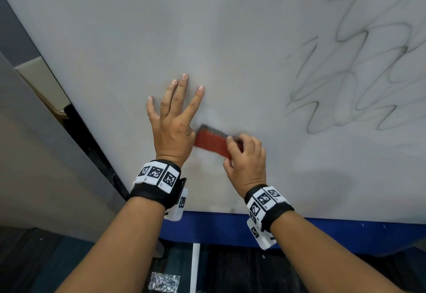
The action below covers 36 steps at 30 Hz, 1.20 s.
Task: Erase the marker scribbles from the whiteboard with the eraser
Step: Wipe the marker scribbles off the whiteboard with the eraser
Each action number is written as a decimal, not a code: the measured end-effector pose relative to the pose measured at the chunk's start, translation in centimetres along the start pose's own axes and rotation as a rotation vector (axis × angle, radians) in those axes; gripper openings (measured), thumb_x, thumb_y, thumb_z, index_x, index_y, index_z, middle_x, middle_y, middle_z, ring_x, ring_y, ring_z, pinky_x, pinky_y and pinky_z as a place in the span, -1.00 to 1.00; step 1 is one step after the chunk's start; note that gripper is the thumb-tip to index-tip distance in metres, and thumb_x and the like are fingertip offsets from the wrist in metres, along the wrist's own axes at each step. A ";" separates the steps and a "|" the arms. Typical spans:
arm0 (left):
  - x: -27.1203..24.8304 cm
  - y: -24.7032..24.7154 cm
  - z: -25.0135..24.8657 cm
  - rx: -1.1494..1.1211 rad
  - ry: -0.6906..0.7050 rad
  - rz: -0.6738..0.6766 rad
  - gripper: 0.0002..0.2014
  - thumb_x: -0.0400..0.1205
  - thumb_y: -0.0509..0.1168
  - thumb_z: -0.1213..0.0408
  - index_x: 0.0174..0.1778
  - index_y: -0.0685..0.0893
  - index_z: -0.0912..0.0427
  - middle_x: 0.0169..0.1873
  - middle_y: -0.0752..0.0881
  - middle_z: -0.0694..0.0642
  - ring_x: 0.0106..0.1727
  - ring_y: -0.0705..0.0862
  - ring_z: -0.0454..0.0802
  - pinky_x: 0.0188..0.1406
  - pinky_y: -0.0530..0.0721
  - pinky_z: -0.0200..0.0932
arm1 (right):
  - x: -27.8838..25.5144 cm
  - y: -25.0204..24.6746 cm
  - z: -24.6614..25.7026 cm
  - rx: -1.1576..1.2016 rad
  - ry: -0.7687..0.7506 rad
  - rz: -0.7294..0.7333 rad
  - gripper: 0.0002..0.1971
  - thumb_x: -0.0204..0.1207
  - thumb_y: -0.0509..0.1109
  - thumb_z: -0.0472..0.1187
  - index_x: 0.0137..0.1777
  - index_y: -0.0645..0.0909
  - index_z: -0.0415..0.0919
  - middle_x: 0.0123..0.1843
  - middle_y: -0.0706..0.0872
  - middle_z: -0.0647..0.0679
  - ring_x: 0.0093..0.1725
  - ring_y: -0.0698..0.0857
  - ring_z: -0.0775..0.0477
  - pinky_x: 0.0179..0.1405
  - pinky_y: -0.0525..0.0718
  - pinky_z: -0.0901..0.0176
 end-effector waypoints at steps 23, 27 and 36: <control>-1.2 1.7 -0.9 0.074 -0.068 0.227 0.09 0.50 0.45 -0.15 0.76 -0.17 -0.08 0.74 -0.14 0.17 0.75 -0.15 0.20 0.48 0.07 0.71 | 3.0 -4.4 -3.9 0.064 0.335 -0.320 -0.42 0.35 0.46 0.00 0.32 0.49 -0.28 0.19 0.58 -0.35 0.12 0.51 -0.29 0.11 0.57 -0.16; -0.8 1.2 -3.6 0.007 -0.200 0.220 0.18 0.42 0.60 0.04 0.76 -0.13 0.00 0.73 -0.17 0.22 0.74 -0.17 0.27 0.56 0.06 0.59 | 1.6 -4.4 -4.9 -0.013 0.146 -0.160 -0.45 0.36 0.40 0.01 0.35 0.48 -0.14 0.23 0.47 -0.15 0.10 0.46 -0.23 0.01 0.62 -0.17; 4.3 0.4 -9.7 -0.001 -0.133 0.235 0.34 0.31 0.62 -0.18 0.75 -0.25 -0.03 0.71 -0.30 0.20 0.73 -0.29 0.24 0.54 -0.02 0.63 | 3.4 -7.2 -6.9 0.065 0.187 -0.235 -0.43 0.35 0.49 -0.01 0.35 0.48 -0.14 0.18 0.55 -0.22 0.06 0.49 -0.22 0.01 0.62 -0.13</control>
Point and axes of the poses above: each hand's wrist, its own x-axis towards the middle knuckle, its own y-axis out of the palm, z = x × y, the point moved 3 cm from there along x, towards the middle knuckle
